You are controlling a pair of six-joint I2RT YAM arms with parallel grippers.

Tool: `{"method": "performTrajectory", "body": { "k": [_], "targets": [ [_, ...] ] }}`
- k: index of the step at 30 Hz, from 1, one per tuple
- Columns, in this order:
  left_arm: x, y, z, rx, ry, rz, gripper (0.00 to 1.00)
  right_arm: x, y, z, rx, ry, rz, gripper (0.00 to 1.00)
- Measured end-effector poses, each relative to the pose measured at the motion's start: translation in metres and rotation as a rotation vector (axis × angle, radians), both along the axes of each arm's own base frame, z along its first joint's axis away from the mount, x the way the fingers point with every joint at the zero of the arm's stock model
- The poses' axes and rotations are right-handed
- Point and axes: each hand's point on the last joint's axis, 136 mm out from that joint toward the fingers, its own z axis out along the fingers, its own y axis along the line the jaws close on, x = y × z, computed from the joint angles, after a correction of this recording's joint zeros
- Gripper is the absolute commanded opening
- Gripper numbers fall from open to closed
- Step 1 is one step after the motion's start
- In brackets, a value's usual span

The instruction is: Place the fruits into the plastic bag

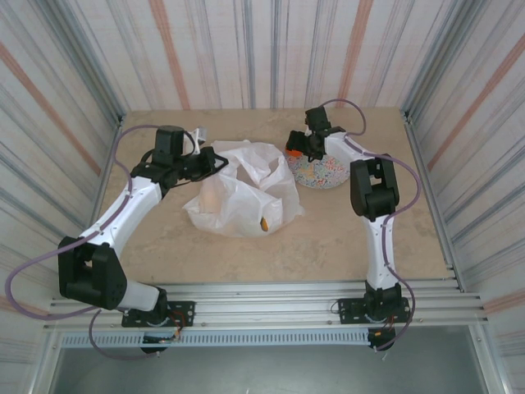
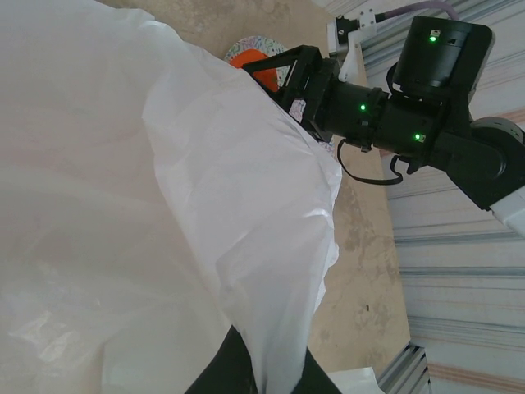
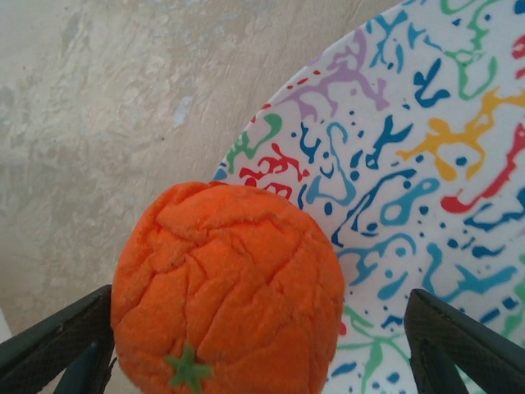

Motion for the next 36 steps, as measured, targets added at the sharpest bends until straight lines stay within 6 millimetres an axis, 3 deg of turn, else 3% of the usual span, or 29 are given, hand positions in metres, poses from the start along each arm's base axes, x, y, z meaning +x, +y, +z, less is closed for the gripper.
{"method": "performTrajectory", "body": {
  "k": [10,20,28,32,36],
  "targets": [
    [0.000,0.000,0.000,0.000,-0.001,-0.001,0.00,0.012,0.011,0.002,0.033,0.000,0.029,0.70],
    [0.000,0.000,0.000,0.000,-0.003,-0.005,0.00,0.006,-0.002,0.004,0.027,0.006,0.029,0.62],
    [0.000,0.000,0.000,0.000,-0.003,-0.005,0.00,-0.035,-0.045,0.029,0.027,0.009,-0.023,0.62],
    [0.000,-0.001,0.000,-0.002,-0.003,-0.007,0.00,-0.073,-0.060,0.054,0.069,-0.020,-0.033,0.61],
    [-0.001,-0.001,0.001,-0.002,-0.002,-0.008,0.00,-0.125,-0.053,0.076,0.156,-0.054,0.000,0.62]
  ]
}}
